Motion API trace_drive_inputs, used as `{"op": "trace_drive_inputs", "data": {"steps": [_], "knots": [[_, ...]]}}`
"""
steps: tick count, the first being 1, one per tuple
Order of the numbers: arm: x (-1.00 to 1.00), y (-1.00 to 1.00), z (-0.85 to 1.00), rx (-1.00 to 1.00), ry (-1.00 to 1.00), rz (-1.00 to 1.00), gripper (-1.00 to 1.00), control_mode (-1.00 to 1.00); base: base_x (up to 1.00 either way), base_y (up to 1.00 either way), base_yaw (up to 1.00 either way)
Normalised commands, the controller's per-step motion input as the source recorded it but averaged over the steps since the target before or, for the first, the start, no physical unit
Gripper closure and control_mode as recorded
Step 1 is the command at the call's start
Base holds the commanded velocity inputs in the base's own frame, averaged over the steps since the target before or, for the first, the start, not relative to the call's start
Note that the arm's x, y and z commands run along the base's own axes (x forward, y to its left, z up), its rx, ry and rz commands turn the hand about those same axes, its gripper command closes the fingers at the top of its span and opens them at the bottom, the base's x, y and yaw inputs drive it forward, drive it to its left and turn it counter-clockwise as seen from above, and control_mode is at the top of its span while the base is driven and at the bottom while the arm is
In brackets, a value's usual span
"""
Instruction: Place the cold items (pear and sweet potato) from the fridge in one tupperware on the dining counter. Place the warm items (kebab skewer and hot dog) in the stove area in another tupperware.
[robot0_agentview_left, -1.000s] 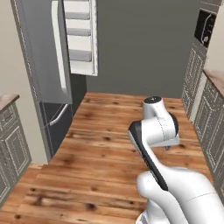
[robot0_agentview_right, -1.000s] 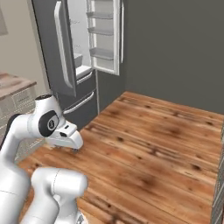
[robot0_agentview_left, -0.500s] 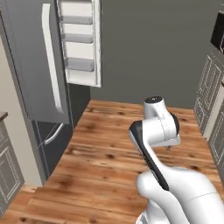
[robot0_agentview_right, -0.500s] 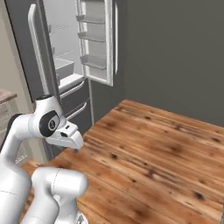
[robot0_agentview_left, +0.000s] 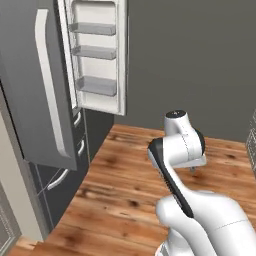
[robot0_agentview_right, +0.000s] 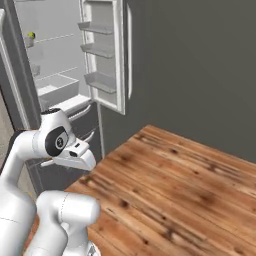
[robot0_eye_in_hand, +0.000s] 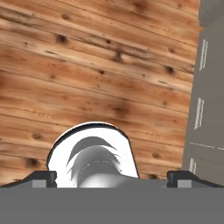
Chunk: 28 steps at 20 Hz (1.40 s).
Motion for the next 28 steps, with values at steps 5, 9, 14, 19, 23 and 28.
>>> {"op": "trace_drive_inputs", "data": {"steps": [5,9,14,19,23,28], "knots": [[0.0,0.0,0.0,0.0,0.0,0.0,-1.0,1.0,1.0,-0.06,0.29],[0.0,0.0,0.0,0.0,0.0,0.0,-1.0,1.0,1.0,-0.03,0.37],[0.0,0.0,0.0,0.0,0.0,0.0,-1.0,1.0,1.0,-0.04,0.38],[0.0,0.0,0.0,0.0,0.0,0.0,-1.0,1.0,1.0,-0.02,0.45],[0.0,0.0,0.0,0.0,0.0,0.0,-1.0,1.0,0.84,0.0,0.56],[0.0,0.0,0.0,0.0,0.0,0.0,-1.0,1.0,0.65,-0.19,0.44]]}}
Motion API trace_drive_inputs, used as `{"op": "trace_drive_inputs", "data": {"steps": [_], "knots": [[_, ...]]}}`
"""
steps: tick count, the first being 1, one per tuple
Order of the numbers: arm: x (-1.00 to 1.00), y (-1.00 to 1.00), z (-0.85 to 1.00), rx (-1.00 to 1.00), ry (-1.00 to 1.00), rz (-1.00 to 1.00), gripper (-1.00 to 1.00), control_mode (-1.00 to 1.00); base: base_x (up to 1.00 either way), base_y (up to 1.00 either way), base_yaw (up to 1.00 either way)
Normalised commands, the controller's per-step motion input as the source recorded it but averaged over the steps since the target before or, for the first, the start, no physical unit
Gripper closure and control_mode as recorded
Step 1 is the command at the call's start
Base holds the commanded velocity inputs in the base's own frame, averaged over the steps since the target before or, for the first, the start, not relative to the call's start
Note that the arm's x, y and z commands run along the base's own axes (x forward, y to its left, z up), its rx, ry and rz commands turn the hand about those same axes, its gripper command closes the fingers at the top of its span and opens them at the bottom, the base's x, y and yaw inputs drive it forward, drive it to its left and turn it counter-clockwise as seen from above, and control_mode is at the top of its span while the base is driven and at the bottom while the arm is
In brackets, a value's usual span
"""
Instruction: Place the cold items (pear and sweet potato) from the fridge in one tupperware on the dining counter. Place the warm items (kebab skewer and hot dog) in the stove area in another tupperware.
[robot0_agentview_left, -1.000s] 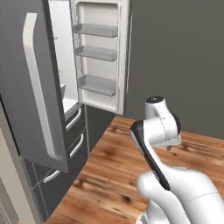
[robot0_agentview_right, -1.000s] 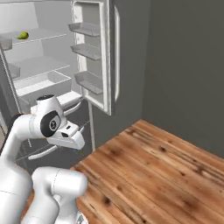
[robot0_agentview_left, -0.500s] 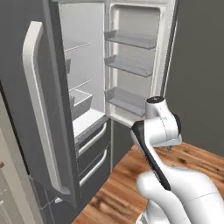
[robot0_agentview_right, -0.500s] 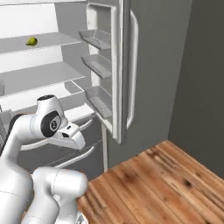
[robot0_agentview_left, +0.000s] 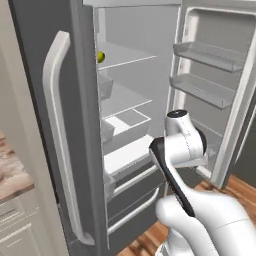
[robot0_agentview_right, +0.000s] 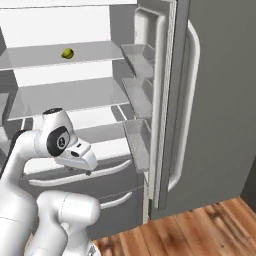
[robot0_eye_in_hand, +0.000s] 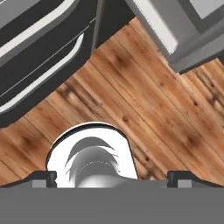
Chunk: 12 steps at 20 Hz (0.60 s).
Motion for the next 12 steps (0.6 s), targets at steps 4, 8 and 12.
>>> {"op": "trace_drive_inputs", "data": {"steps": [4,8,12], "knots": [[0.0,0.0,0.0,0.0,0.0,0.0,-1.0,1.0,0.64,-0.47,0.33],[0.0,0.0,0.0,0.0,0.0,0.0,-1.0,1.0,0.52,-0.39,0.34],[0.0,0.0,0.0,0.0,0.0,0.0,-1.0,1.0,0.4,-0.1,0.47]]}}
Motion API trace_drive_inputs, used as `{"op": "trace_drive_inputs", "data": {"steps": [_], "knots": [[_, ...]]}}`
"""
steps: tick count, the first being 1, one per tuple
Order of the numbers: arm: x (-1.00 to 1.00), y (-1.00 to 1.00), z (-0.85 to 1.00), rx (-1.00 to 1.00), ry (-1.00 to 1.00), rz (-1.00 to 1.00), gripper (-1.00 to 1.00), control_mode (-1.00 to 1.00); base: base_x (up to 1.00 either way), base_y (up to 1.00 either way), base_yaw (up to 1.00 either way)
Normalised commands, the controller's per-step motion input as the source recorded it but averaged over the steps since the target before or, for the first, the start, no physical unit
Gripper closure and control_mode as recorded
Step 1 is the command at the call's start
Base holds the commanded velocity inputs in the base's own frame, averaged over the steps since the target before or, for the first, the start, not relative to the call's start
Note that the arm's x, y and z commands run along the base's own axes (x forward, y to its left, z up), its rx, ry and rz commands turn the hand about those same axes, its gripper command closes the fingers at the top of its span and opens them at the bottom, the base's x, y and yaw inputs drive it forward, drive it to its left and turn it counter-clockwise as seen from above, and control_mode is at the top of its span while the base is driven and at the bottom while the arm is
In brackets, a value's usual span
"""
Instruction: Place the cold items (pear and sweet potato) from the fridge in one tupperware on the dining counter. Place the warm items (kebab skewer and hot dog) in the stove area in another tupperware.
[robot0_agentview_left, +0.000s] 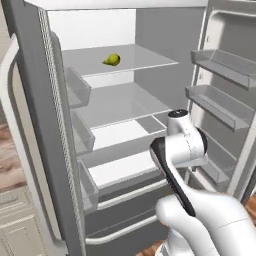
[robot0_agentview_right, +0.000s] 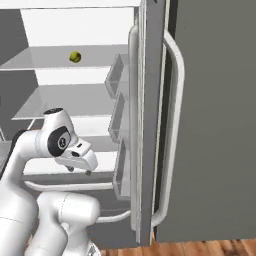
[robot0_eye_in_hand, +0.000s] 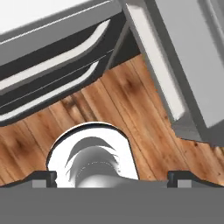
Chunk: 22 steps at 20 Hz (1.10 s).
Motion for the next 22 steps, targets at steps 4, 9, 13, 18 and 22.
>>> {"op": "trace_drive_inputs", "data": {"steps": [4,9,13,18,22], "knots": [[0.0,0.0,0.0,0.0,0.0,0.0,-1.0,1.0,0.59,0.06,0.41],[0.0,0.0,0.0,0.0,0.0,0.0,-1.0,1.0,0.61,0.02,0.26],[0.0,0.0,0.0,0.0,0.0,0.0,-1.0,1.0,0.2,0.0,0.04],[0.0,0.0,0.0,0.0,0.0,0.0,-1.0,1.0,0.64,0.0,0.15],[0.0,0.0,0.0,0.0,0.0,0.0,-1.0,1.0,0.97,0.0,0.13]]}}
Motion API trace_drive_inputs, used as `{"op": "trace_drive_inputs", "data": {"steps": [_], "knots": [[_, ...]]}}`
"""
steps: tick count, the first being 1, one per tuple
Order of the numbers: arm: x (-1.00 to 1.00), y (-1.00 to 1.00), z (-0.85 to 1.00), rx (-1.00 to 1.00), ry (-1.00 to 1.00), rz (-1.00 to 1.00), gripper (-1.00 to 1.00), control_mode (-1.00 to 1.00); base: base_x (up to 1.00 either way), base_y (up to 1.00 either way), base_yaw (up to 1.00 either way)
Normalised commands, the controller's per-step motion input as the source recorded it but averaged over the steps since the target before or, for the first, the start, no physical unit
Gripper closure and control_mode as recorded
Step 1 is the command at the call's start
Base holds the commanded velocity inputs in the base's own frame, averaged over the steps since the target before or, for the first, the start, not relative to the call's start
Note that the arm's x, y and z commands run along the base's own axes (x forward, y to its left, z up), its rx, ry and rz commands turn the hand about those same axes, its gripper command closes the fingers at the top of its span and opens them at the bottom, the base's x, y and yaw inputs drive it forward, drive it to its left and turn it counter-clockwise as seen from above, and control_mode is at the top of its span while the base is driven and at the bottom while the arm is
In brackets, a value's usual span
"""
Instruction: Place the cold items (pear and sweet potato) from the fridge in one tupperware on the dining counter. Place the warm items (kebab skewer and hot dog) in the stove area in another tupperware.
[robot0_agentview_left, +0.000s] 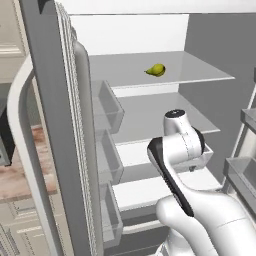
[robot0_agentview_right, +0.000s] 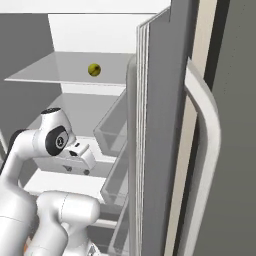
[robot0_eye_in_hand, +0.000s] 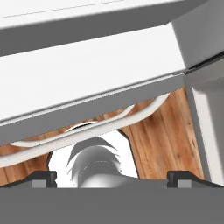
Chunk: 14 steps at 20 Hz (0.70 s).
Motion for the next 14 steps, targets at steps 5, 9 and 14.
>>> {"op": "trace_drive_inputs", "data": {"steps": [5,9,14], "knots": [[0.27,0.0,0.13,0.04,-0.09,0.02,-1.0,-1.0,0.52,0.0,0.07],[0.64,0.0,0.6,0.03,-0.32,0.0,-1.0,-1.0,0.0,0.0,0.0],[0.73,0.0,0.47,0.01,-0.24,0.0,-1.0,-1.0,0.0,0.0,0.0]]}}
